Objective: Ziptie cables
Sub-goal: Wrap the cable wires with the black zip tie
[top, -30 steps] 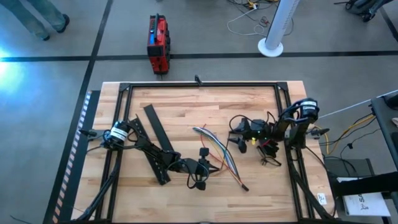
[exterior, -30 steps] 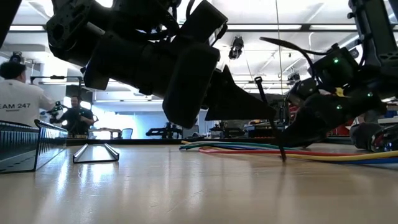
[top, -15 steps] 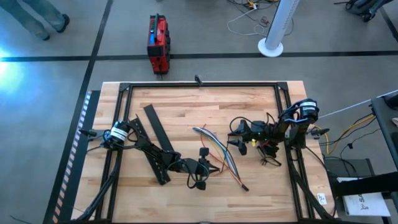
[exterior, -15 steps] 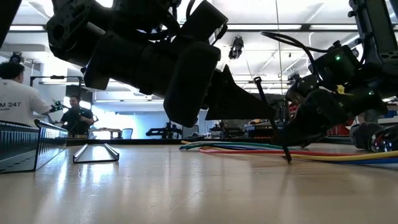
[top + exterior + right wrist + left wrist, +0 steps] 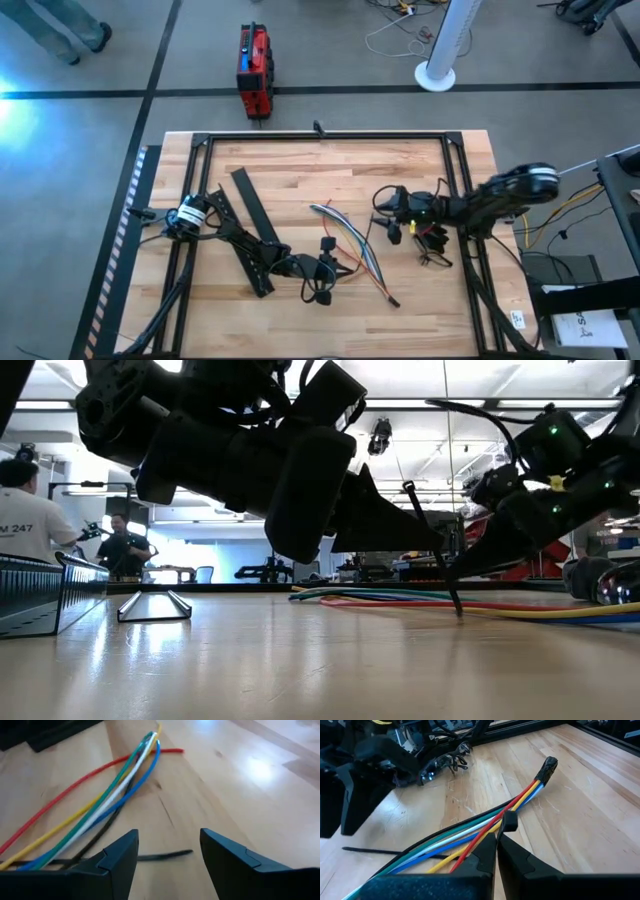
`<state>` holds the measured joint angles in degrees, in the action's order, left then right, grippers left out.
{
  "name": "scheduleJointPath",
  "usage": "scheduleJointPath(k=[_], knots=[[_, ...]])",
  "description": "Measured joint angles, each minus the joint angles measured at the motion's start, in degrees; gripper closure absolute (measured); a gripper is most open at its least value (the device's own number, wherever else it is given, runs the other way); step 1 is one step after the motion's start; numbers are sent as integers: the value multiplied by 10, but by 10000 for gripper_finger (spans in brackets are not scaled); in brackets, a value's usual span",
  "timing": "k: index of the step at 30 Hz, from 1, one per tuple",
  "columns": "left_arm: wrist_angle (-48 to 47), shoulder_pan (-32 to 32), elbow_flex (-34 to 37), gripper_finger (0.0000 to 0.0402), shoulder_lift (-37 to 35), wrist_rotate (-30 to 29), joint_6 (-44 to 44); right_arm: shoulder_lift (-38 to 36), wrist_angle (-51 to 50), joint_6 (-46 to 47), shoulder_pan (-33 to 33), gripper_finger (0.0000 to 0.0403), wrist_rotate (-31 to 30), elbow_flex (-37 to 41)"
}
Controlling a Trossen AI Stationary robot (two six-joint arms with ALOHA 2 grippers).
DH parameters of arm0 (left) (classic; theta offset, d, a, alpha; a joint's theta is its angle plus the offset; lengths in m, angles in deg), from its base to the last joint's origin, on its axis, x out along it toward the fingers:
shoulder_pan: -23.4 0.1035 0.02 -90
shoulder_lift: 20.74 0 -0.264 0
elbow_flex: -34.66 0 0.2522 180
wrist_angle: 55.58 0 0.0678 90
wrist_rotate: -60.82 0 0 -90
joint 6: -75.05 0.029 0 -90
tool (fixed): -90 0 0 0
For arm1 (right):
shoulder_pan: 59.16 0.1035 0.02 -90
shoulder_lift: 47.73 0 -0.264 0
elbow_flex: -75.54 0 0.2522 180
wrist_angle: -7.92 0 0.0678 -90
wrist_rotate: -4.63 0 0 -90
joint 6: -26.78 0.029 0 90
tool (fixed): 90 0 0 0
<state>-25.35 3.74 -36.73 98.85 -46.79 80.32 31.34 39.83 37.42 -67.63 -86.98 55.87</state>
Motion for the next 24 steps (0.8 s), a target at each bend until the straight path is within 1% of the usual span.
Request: scheduleJointPath(k=[2,6,10,13,17,22,24], knots=[[0,0,0,402,0,0,0,-44,-53,8,0,204,-20,0],[1,0,0,402,0,0,0,-115,-152,54,0,204,-58,-1],[1,0,0,402,0,0,0,-137,-188,122,0,204,-59,-1],[1,0,0,402,0,0,0,-125,-188,189,0,204,-59,-2],[0,1,0,402,0,0,0,-84,-190,275,-4,204,-56,-15],[-7,2,0,402,0,1,0,-8,-181,319,-4,204,-57,-52],[-12,2,0,402,0,1,0,20,-179,320,-4,204,-53,-70]])
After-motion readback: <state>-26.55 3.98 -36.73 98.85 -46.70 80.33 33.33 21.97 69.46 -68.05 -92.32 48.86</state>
